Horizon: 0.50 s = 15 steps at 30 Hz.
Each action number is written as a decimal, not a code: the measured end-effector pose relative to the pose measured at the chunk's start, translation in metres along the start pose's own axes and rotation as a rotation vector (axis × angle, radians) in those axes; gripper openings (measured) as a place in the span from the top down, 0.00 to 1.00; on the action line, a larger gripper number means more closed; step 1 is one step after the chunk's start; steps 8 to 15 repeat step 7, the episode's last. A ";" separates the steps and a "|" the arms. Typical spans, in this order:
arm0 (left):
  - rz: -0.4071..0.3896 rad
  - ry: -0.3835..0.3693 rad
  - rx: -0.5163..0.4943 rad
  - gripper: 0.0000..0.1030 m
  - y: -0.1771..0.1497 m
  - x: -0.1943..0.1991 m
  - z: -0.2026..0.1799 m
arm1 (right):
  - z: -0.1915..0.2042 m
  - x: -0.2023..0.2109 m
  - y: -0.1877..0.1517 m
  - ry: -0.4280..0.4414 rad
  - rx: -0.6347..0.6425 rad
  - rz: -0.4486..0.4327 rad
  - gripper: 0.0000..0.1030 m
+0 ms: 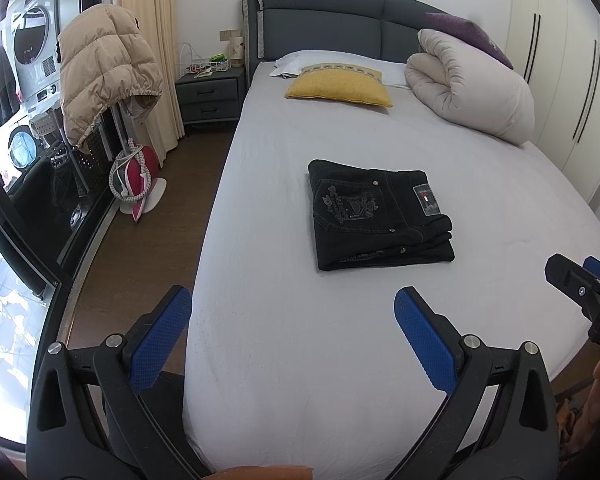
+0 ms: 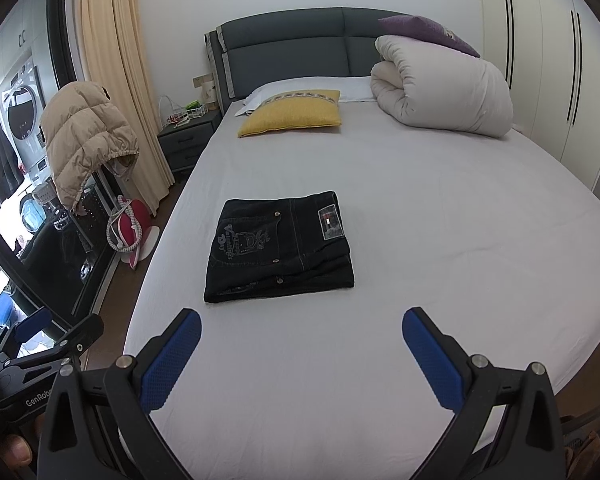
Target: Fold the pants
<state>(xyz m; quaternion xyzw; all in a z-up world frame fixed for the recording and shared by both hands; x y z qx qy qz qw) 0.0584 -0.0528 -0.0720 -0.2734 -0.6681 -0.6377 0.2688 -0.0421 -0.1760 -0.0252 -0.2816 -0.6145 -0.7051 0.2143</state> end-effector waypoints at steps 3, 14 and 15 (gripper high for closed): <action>-0.002 -0.001 -0.002 0.00 0.000 0.000 0.000 | -0.001 -0.002 -0.003 0.001 0.006 0.012 0.00; -0.015 0.008 -0.012 0.00 -0.007 0.002 0.003 | -0.003 -0.003 -0.004 0.000 0.017 0.020 0.00; -0.015 0.008 -0.012 0.00 -0.007 0.002 0.003 | -0.003 -0.003 -0.004 0.000 0.017 0.020 0.00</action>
Point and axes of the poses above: each gripper's, at about its wrist camera, not at the fingertips, and x roughly against the way its jaws point, z to its left, y to its top, the point moved 4 cm from there along -x, roughly the way its jaws point, and after that the axes turned 1 degree about -z, right-handed, at the moved point
